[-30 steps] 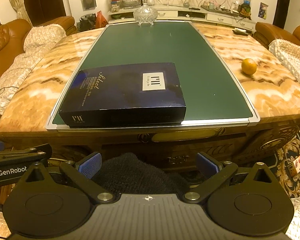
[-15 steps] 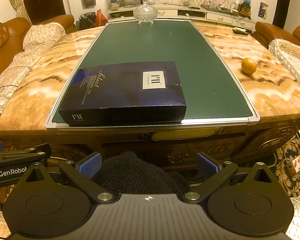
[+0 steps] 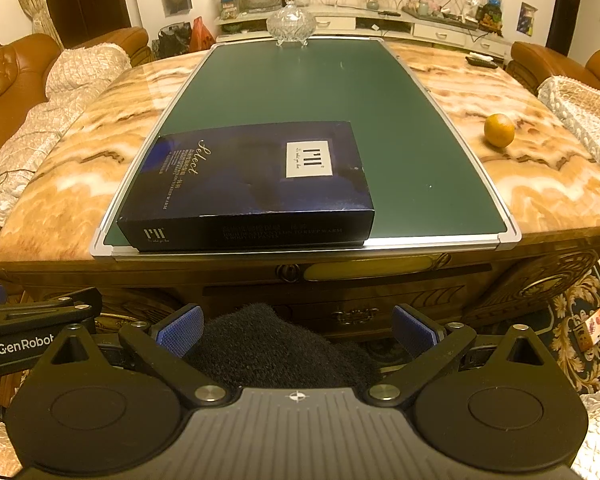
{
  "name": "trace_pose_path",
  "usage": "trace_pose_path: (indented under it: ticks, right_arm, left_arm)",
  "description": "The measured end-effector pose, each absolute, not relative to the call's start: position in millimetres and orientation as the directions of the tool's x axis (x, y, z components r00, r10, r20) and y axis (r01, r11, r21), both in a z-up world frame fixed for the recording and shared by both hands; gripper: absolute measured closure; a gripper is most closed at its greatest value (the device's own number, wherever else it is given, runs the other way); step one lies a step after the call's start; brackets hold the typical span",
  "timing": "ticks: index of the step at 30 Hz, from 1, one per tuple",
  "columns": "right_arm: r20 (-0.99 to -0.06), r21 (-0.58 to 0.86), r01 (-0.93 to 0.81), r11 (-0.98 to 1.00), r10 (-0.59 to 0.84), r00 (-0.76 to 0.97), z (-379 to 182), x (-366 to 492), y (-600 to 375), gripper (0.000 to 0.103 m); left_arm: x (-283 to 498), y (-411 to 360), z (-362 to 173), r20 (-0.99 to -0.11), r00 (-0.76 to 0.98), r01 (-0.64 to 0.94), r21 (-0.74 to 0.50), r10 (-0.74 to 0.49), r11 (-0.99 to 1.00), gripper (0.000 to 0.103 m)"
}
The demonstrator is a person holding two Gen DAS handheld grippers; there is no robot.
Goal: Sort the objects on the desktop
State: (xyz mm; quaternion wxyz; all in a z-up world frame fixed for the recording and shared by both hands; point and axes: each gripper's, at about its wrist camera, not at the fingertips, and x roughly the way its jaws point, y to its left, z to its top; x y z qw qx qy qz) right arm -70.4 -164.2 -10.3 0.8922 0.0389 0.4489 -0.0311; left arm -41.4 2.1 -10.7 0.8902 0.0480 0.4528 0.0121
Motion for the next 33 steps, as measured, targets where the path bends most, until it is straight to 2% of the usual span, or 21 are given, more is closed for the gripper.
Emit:
trace_pose_path:
  ticks: [33]
  right_arm:
    - [-0.82, 0.041, 0.099, 0.994, -0.023, 0.572, -19, -60, -162, 0.0]
  left_arm:
    - [-35, 2, -20, -0.805, 0.589, 0.03, 0.108, 0.069, 0.994, 0.003]
